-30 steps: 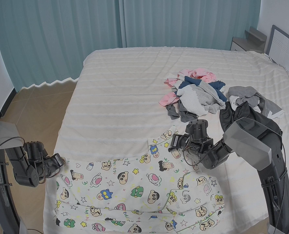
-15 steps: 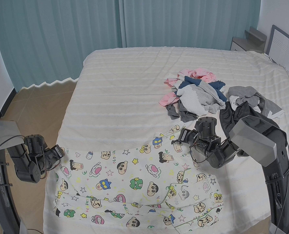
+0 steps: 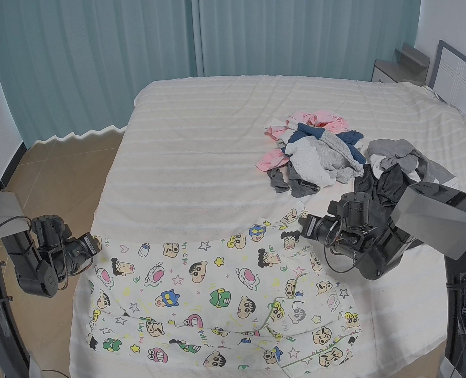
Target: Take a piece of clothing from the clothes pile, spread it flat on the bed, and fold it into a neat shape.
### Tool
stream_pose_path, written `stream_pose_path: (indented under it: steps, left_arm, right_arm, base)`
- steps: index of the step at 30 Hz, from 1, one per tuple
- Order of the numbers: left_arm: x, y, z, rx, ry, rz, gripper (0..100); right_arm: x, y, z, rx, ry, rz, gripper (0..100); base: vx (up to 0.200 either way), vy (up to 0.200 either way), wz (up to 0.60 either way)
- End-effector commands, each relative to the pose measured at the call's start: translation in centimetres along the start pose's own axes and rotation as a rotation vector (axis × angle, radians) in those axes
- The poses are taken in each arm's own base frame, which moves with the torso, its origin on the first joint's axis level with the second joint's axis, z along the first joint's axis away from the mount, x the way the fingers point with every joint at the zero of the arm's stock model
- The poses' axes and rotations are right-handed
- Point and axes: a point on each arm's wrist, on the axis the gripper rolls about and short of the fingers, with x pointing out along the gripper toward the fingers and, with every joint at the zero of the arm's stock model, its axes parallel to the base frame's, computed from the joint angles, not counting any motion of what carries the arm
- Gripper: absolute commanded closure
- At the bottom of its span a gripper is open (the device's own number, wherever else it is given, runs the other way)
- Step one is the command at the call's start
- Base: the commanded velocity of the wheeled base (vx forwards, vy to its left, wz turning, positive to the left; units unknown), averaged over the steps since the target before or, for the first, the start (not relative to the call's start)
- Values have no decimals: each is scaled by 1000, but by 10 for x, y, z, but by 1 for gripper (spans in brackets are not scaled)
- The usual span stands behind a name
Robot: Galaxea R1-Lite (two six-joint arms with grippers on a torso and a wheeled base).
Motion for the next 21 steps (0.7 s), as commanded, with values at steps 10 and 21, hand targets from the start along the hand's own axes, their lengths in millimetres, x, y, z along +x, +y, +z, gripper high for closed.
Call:
stream_pose_path:
  steps: [10, 21]
  left_arm:
    - [-52, 7, -7, 104, 62, -9, 100]
    - [-88, 12, -37, 171, 203, -23, 100]
  right_arm:
    - [-69, -11, 0, 1, 36, 91, 100]
    - [-107, -21, -37, -36, 139, 151, 100]
  base:
    - [0, 0, 0]
    - [0, 0, 0]
